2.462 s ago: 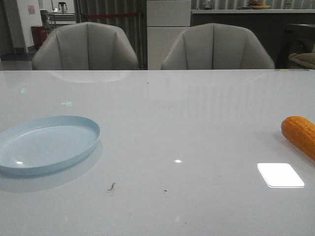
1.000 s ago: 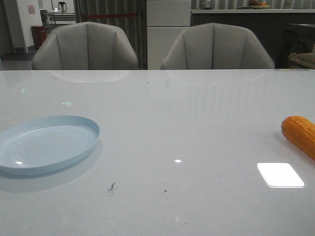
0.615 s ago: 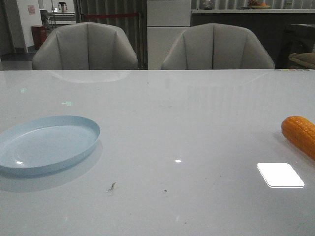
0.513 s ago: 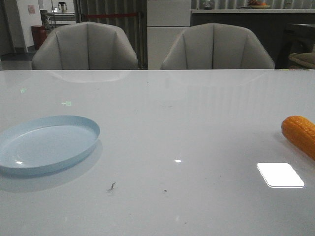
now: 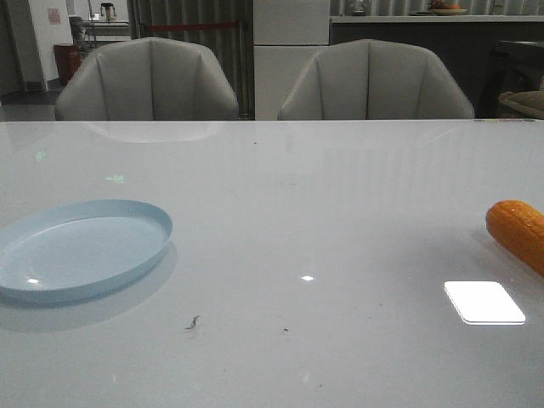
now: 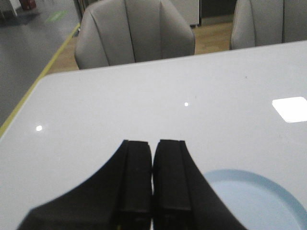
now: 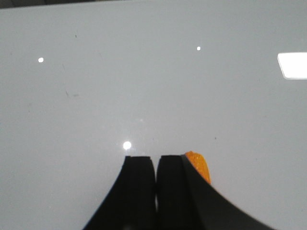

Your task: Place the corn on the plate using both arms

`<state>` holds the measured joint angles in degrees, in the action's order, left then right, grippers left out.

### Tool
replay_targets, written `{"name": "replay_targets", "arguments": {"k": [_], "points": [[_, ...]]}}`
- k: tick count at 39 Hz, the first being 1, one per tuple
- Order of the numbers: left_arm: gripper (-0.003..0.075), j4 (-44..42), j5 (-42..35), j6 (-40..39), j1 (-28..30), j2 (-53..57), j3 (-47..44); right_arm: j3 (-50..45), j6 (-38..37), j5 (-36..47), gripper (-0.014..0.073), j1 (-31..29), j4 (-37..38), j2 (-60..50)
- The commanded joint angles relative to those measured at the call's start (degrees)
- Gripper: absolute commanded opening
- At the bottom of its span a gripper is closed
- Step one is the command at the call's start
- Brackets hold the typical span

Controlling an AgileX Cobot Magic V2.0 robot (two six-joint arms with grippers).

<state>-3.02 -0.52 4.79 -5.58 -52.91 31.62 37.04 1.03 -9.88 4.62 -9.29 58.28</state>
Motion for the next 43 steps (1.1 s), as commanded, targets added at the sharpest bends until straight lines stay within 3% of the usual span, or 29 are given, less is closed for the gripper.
{"name": "replay_targets", "arguments": {"k": [1, 5, 11, 18, 33, 43], "points": [[0.0191, 2.36, -2.58, -0.17, 0.05, -1.15, 2.0, 2.06, -0.08, 1.42, 0.0295, -0.12, -0.09, 1.2], [0.0302, 5.29, -3.38, -0.17, 0.05, -3.04, 2.0, 2.06, -0.08, 0.3, 0.0426, -0.12, -0.09, 3.06], [0.0439, 6.45, -5.54, -0.3, 0.05, -6.14, 2.0, 2.06, -0.08, 0.48, 0.0447, -0.12, -0.09, 4.8], [0.0442, 8.7, -1.42, -0.3, 0.05, -10.91, 4.52, 2.06, -0.08, 0.4, 0.0447, -0.12, -0.09, 5.43], [0.0442, 8.22, 24.82, -0.2, 0.05, -30.2, 27.32, 2.06, -0.08, 0.4, 0.0447, -0.12, -0.09, 5.43], [0.044, 8.22, 34.25, -0.2, 0.05, -41.75, 36.82, 2.06, -0.08, 0.4, 0.0447, -0.12, -0.09, 5.43]]}}
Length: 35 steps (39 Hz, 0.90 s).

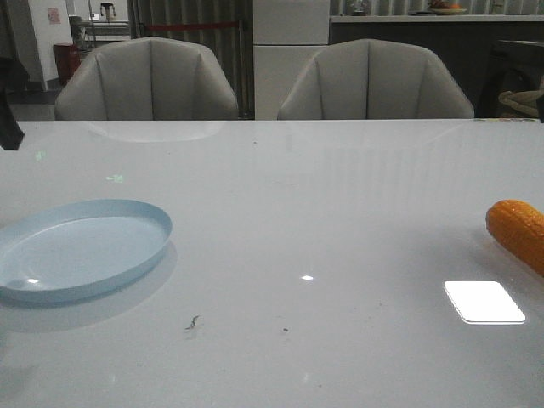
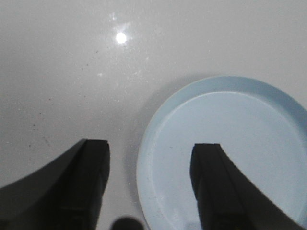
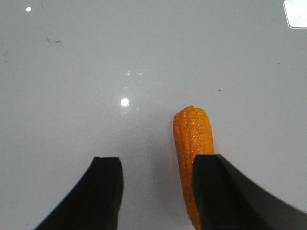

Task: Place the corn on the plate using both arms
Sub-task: 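Lower the left gripper onto the rim of the light blue plate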

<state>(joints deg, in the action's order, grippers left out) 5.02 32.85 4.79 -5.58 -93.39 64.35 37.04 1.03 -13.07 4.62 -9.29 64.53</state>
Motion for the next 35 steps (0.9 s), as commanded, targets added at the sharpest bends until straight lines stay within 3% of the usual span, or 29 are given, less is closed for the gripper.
{"name": "replay_targets", "arguments": {"k": [1, 11, 27, 31, 35], "points": [[0.044, 0.3, 1.32, -0.2, 0.05, -2.56, 4.61, 2.06, -0.08, 3.59, 0.0447, -0.12, -0.09, -0.83], [0.044, 1.55, 2.29, -0.2, 0.05, -10.79, 5.42, 2.06, -0.08, 3.59, 0.0447, -0.12, -0.09, -0.83], [0.0431, 1.55, 2.7, -0.2, 0.05, -14.38, 5.42, 2.06, -0.08, 3.53, 0.0447, -0.12, -0.09, -0.83], [0.0351, 1.55, 3.48, -0.2, 0.05, -14.5, 5.42, 2.06, -0.08, 3.53, 0.0447, -0.12, -0.09, -0.83], [0.0201, 1.55, 3.48, -0.2, 0.05, -14.5, 5.42, 2.06, -0.08, 3.59, 0.0447, -0.12, -0.09, -0.83]]}}
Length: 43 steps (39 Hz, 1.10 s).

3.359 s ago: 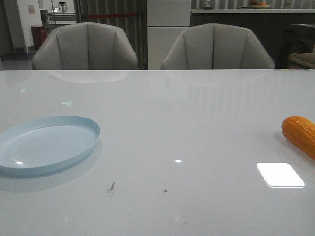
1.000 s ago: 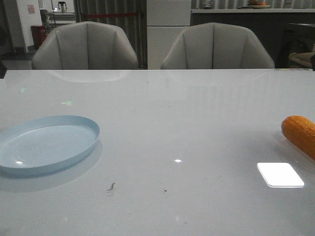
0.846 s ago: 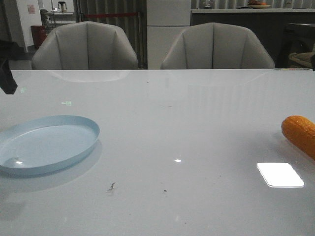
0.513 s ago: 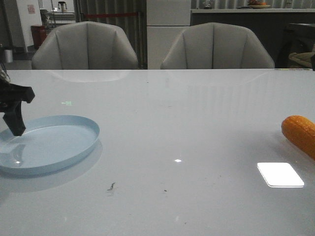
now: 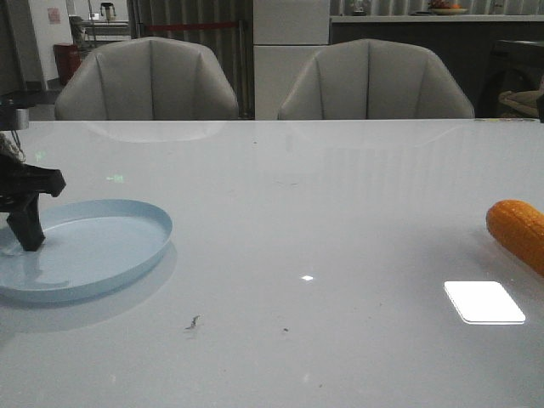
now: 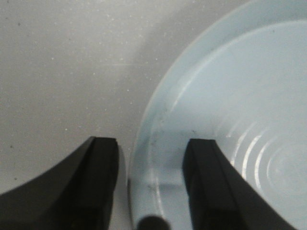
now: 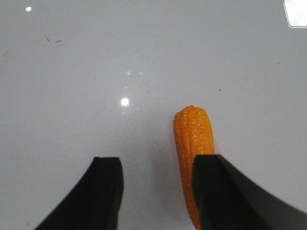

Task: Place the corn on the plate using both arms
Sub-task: 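Lower the left gripper onto the rim of the light blue plate, then grasp the plate rim with the left gripper and carry it toward the table center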

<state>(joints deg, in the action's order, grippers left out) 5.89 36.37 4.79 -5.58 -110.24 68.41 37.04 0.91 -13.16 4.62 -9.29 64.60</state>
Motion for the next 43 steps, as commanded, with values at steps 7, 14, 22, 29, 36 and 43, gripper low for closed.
{"name": "replay_targets", "arguments": {"k": [7, 14, 22, 29, 36, 43], "points": [[0.0095, 2.04, -0.14, -0.2, 0.05, 2.35, 1.36, 2.06, 0.04, 3.67, 0.0447, -0.12, -0.09, -0.9], [0.0094, 4.42, 0.64, -0.2, 0.05, 2.35, 3.69, 2.06, 0.04, 3.67, 0.0447, -0.12, -0.09, -0.9], [0.0094, 10.94, 5.03, -0.2, 0.05, 2.35, 11.92, 2.06, 0.04, 3.63, 0.0447, -0.12, -0.09, -0.9], [0.0094, 17.8, 9.4, -0.09, -0.28, 2.35, 18.76, 2.06, 0.04, 3.63, 0.0447, -0.12, -0.09, -0.9], [0.0094, 21.51, 11.22, -0.09, -2.43, 2.35, 23.09, 2.06, 0.04, 3.63, 0.0447, -0.12, -0.09, -0.9], [0.0094, 27.02, 10.41, -0.09, -6.9, 2.35, 23.63, 2.06, 0.04, 3.63, 0.0447, -0.12, -0.09, -0.9]]}}
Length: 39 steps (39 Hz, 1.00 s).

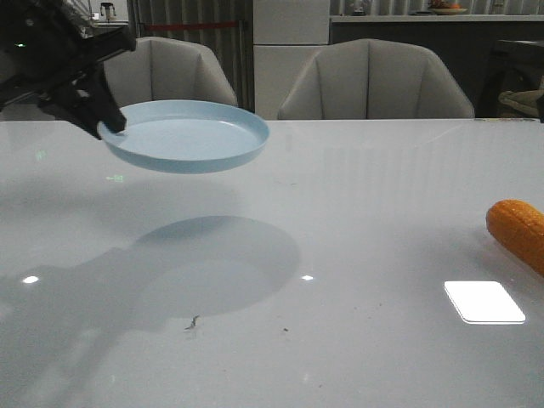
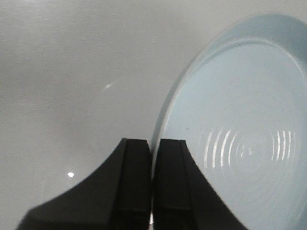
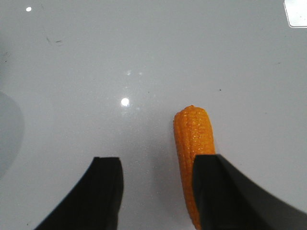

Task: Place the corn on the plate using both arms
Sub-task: 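Grasp the plate rim with the left gripper and carry it toward the table center, then release the plate and lift the left gripper away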

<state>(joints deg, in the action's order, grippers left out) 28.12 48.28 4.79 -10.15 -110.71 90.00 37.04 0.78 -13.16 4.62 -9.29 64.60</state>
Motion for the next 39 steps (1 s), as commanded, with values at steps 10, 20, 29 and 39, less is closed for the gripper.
{"name": "replay_targets", "arguments": {"k": [10, 20, 29, 39], "points": [[0.0094, 3.19, -2.67, -0.44, -8.72, 2.72, 2.04, 2.06, 0.17, 3.63, 0.0447, -0.12, -0.09, -0.9], [0.0094, 3.09, 0.45, -0.54, -11.51, -0.28, 2.04, 2.06, 0.17, 3.63, 0.0447, -0.12, -0.09, -0.9], [0.0139, 2.64, 3.05, -0.54, -12.91, -3.2, 1.94, 2.06, 0.17, 3.59, 0.0447, -0.12, -0.09, -0.9], [0.0274, -2.16, 1.14, -0.27, -14.86, -3.34, 1.94, 2.06, 0.17, 3.59, 0.0447, -0.12, -0.09, -0.9]]}}
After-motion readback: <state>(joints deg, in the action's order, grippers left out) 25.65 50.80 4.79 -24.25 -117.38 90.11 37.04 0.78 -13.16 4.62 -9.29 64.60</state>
